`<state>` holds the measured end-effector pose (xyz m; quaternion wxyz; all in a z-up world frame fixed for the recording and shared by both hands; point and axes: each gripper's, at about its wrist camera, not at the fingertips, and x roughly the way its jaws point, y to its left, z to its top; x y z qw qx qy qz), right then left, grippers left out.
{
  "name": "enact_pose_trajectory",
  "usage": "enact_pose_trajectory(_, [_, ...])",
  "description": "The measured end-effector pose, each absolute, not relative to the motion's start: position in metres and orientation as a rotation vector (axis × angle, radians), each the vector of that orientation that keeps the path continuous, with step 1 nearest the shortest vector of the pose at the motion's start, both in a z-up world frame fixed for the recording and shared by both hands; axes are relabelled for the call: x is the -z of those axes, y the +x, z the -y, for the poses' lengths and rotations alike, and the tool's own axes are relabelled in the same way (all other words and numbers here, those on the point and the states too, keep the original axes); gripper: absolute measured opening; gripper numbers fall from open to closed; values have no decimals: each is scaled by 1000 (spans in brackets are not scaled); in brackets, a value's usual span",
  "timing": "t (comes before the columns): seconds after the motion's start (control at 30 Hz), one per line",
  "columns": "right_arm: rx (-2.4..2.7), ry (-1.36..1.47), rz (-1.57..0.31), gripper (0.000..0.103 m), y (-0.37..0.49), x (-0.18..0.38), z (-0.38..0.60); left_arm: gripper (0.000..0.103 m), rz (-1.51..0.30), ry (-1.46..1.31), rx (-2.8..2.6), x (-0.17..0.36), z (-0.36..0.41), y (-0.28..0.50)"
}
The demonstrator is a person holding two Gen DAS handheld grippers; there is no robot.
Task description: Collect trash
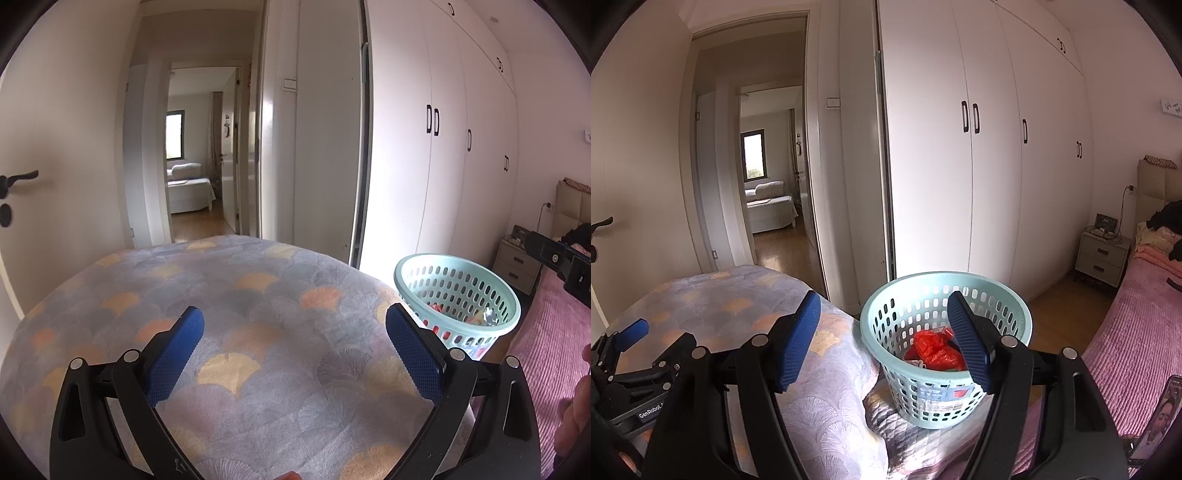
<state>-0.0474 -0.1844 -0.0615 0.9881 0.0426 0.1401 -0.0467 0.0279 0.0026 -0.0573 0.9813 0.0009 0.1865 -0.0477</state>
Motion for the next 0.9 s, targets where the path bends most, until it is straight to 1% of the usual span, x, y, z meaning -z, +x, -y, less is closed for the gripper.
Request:
enact_pose_trajectory(0.33, [66, 59, -271, 67, -56, 52, 168, 95, -374, -10, 72, 30, -18, 4])
enact_pose_trajectory(0.73, [56, 63, -281, 67, -70, 51, 156, 95, -361, 35, 80, 22, -14, -19])
enact_pose_trajectory(0.9, [41, 51, -273, 67, -75, 47, 146, 95, -348, -1, 77, 8, -22, -35])
